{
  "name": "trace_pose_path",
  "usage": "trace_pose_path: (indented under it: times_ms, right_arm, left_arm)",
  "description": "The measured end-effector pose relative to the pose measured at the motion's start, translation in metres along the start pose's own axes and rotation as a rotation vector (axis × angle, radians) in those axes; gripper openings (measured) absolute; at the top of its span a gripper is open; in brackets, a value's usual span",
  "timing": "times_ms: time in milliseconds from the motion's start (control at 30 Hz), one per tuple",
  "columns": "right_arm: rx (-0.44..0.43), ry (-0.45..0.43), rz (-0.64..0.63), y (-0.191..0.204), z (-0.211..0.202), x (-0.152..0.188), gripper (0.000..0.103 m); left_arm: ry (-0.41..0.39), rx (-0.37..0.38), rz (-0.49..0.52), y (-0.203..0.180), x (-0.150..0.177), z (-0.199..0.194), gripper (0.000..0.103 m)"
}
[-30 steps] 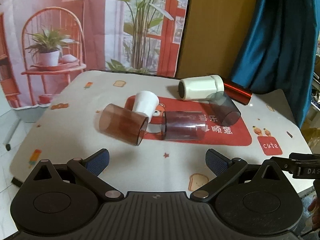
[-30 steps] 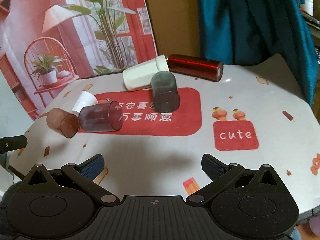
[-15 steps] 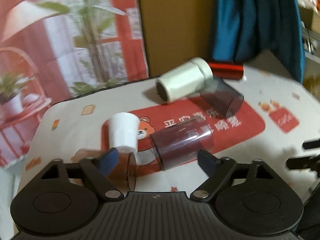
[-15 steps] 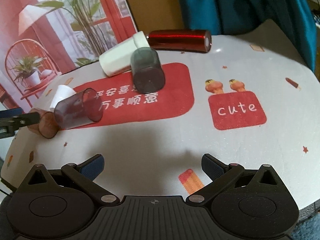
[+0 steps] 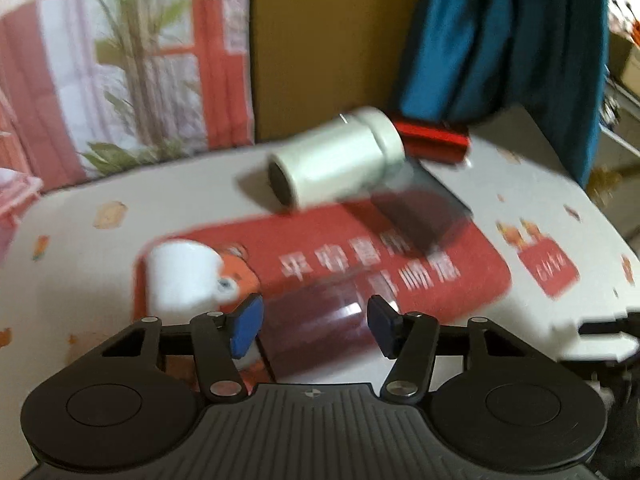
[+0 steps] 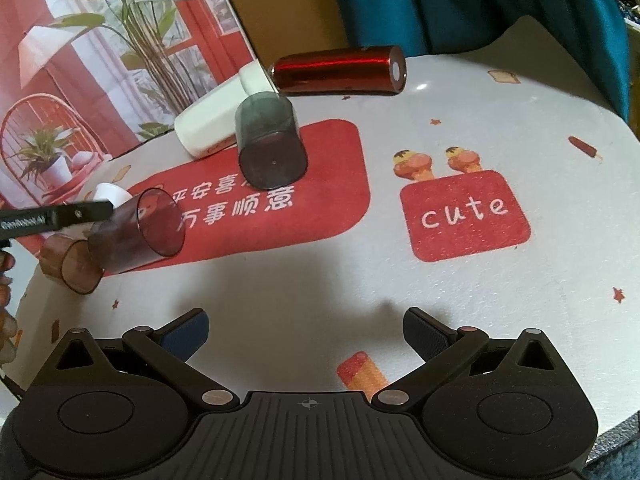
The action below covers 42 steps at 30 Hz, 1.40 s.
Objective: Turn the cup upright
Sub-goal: 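Move the left gripper to the clear grey cup lying on its side and grasp it, then lift the clear grey cup with the left gripper and rotate it upright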
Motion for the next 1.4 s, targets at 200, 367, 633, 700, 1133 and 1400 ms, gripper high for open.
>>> trace_pose_path:
  times_ms: [200,367,633,700,1133,1400]
  right_arm:
    - [0.006,0.007,0.011,-0.003,0.004,0.000,0.103]
    - [-0.001,0.009,0.001,0.000,0.003,0.001,0.103]
    - [0.002,0.008,0.021,-0.004,0.004,0.000,0.103]
    - [-0.001,0.012,0.024,-0.004,0.004,0.001,0.103]
    - [-0.020,-0.006,0.050,-0.006,-0.001,-0.001,0.103]
    - [-0.036,-0.014,0.053,-0.005,-0.006,0.000,0.103]
  left_arm:
    - [0.007,0.001,0.091,-0.006,0.002,0.008,0.062]
    - [-0.003,0.006,0.054,0.000,-0.005,0.017,0.068]
    - [0.031,0.022,0.112,-0.011,-0.004,0.032,0.090]
    - [0.064,0.048,0.108,-0.015,-0.001,0.038,0.089]
    - [0.134,0.083,0.148,-0.037,0.023,0.026,0.089]
    - [0.168,0.057,0.116,-0.029,0.033,0.013,0.097]
Point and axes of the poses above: each gripper's, at about its wrist camera, not at the fingertips, and z roughly the way its jaws point, y to its left, x to its underside, the point moved 5 cm from there along z, roughly the way its jaws point, and after that the axes turned 5 degrees about -y, right-handed, at the moved point
